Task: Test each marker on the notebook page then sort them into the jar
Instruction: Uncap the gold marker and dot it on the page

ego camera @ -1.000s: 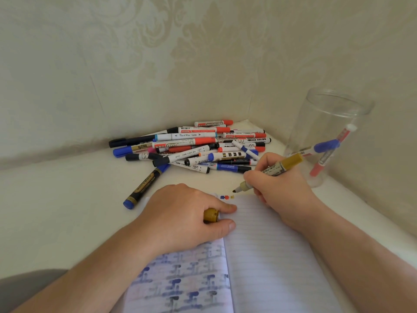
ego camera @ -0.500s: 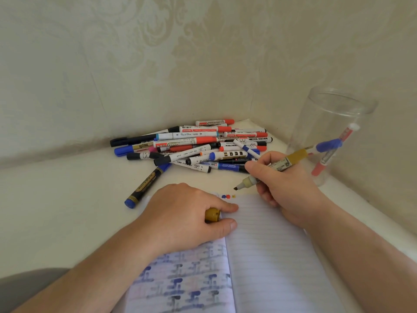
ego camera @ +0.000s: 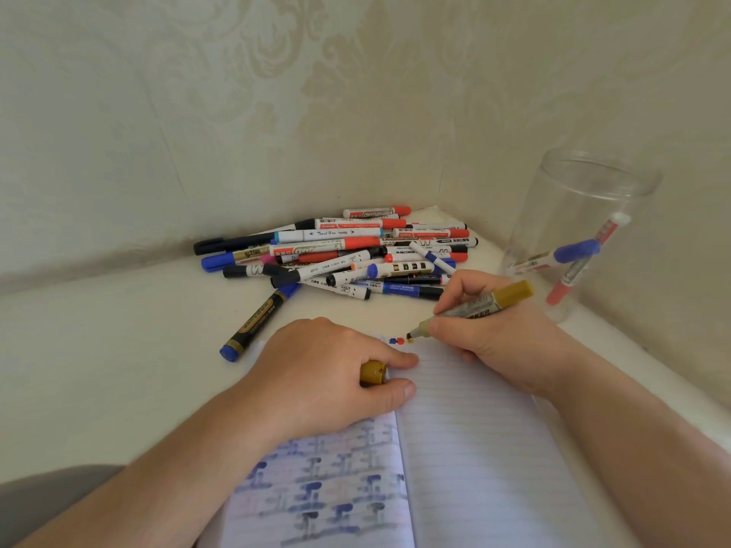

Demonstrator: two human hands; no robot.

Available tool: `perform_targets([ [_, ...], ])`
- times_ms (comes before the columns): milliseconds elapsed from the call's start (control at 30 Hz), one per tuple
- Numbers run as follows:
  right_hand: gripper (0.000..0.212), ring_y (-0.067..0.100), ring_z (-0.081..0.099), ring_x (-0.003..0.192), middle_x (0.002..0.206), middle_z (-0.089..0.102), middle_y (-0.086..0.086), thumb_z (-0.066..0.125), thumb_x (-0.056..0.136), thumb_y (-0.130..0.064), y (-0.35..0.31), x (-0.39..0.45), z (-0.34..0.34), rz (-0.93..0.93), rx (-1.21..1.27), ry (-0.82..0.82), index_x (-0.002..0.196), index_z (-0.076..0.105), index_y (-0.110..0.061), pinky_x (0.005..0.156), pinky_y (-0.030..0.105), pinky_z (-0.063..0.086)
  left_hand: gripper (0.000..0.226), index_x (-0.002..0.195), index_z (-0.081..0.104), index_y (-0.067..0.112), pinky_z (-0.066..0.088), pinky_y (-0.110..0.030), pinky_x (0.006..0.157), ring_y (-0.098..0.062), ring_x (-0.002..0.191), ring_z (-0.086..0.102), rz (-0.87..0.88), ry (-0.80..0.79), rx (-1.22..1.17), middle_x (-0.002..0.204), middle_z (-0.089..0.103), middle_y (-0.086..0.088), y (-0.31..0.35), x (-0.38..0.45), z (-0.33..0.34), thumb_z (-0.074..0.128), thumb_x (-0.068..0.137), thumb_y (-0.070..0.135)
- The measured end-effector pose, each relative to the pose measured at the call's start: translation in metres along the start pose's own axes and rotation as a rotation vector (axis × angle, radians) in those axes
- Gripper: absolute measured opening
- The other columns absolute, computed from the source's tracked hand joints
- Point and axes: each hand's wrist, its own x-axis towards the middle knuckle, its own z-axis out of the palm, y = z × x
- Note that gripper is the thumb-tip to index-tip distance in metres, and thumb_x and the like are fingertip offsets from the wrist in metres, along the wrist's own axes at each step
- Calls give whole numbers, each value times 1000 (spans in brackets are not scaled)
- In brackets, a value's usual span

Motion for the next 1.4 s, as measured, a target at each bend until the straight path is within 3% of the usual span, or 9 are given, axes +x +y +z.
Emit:
perform_targets([
  [467,27,3,49,59,65,61,-11,87,80,-14,11,2,2,-102,-132,59,69,64,-23,53,17,41,48,127,44,77,44,-23,67,0,84,56,7,9,-9,74,56,29,-2,0,2,33,81,86],
  [633,26,6,53,61,74,67,5,87,80,-13,10,1,4,-116,-186,10,70,64,-19,54,21,43,47,127,43,78,42,-22,67,0,84,55,6,22,-15,82,62,30,-2,0,2,35,82,86],
  [767,26,5,49,59,66,62,-2,86,79,-11,11,2,3,-118,-140,58,70,62,-17,53,20,41,46,128,44,77,40,-20,65,1,82,54,5,17,-7,91,65,32,-1,-1,0,36,83,85],
  [867,26,4,48,59,64,60,-10,87,80,-13,13,2,3,-115,-105,76,70,63,-14,52,18,40,47,127,43,78,40,-20,64,1,82,56,-2,8,-14,82,63,29,0,-1,0,36,82,85],
  [1033,28,5,50,59,69,64,2,88,79,-13,10,1,3,-137,-188,12,68,63,-19,53,19,42,49,127,44,77,44,-21,67,1,84,58,-11,15,-12,80,63,28,0,-2,1,33,80,86],
  [1167,26,18,39,51,57,51,3,84,83,-5,13,5,2,-55,180,158,75,61,-13,45,29,29,53,132,41,75,50,-24,76,3,90,59,-2,4,-17,108,69,32,-3,-3,1,31,81,89],
  [1233,20,18,32,50,56,46,6,81,85,-4,14,8,0,4,418,151,86,63,-14,45,28,22,53,129,45,65,45,-24,69,2,82,57,-24,-4,-63,91,69,23,-3,-6,0,39,82,87],
  [1300,19,18,36,52,62,49,7,82,83,-7,10,9,-2,34,507,101,90,67,-17,46,27,24,48,108,41,53,42,-29,61,-3,70,55,-90,39,-188,76,62,11,-3,-7,-1,54,76,86],
  [1400,20,19,48,58,71,61,12,63,76,-22,6,6,-8,62,642,-29,87,78,-17,52,27,35,51,93,34,44,43,-29,56,-5,63,51,-194,157,-307,75,58,6,-5,-6,-3,65,73,79],
])
